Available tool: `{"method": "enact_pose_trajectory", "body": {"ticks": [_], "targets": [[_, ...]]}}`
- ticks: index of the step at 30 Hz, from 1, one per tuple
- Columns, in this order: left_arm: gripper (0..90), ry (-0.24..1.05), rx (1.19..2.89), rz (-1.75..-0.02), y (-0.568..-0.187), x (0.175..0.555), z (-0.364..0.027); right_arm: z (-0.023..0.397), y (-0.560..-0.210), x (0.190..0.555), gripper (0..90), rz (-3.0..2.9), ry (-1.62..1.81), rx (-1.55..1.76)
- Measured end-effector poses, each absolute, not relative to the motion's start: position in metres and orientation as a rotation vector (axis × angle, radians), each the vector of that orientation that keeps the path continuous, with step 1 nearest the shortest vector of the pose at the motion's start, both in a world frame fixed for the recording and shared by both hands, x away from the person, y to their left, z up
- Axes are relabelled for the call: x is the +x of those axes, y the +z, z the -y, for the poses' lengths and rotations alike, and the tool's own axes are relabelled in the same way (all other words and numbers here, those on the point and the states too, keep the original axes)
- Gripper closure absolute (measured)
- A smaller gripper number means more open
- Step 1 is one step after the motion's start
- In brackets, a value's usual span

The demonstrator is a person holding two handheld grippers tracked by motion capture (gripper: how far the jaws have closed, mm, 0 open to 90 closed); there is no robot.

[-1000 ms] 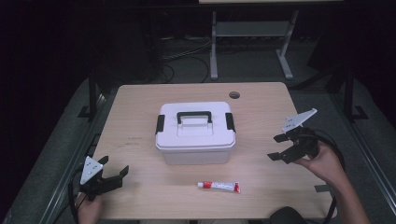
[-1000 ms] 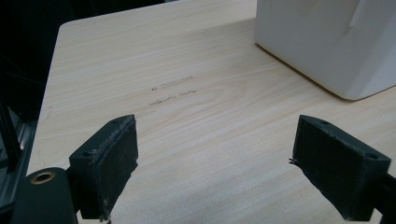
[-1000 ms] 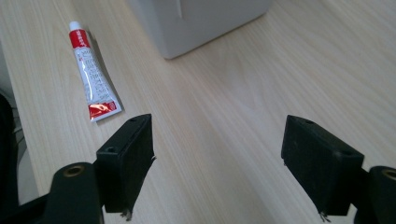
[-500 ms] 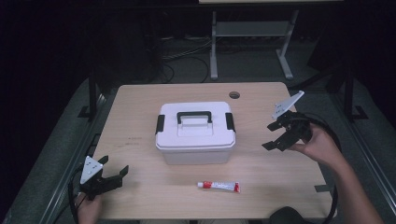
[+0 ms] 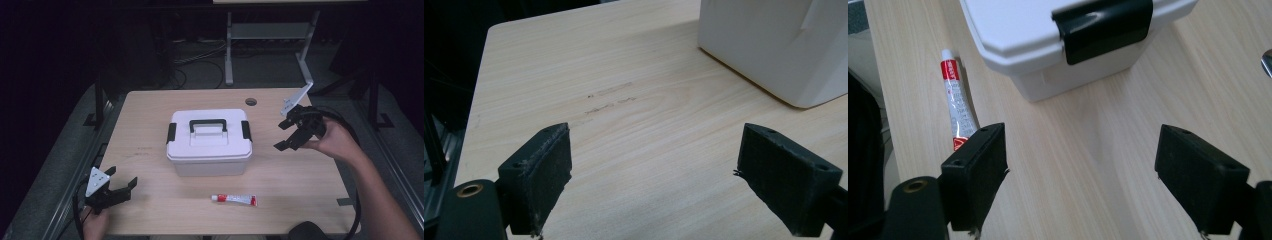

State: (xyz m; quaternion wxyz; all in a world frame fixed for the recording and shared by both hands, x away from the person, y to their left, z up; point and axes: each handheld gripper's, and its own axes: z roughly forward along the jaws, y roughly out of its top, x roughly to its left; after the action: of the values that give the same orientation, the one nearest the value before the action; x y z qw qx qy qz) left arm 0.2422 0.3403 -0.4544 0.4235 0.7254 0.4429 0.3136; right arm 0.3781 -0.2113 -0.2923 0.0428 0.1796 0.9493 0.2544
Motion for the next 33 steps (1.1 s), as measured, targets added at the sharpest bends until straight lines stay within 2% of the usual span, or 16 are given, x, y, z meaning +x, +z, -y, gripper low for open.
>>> {"method": "enact_pose_trajectory", "body": {"ticks": [33], "targets": [[13.4, 0.788, 1.788, -1.116, -0.454, 0.242, -0.346, 0.132, -0.254, 0.417, 17.9, -2.988, 0.676, 0.356]]}}
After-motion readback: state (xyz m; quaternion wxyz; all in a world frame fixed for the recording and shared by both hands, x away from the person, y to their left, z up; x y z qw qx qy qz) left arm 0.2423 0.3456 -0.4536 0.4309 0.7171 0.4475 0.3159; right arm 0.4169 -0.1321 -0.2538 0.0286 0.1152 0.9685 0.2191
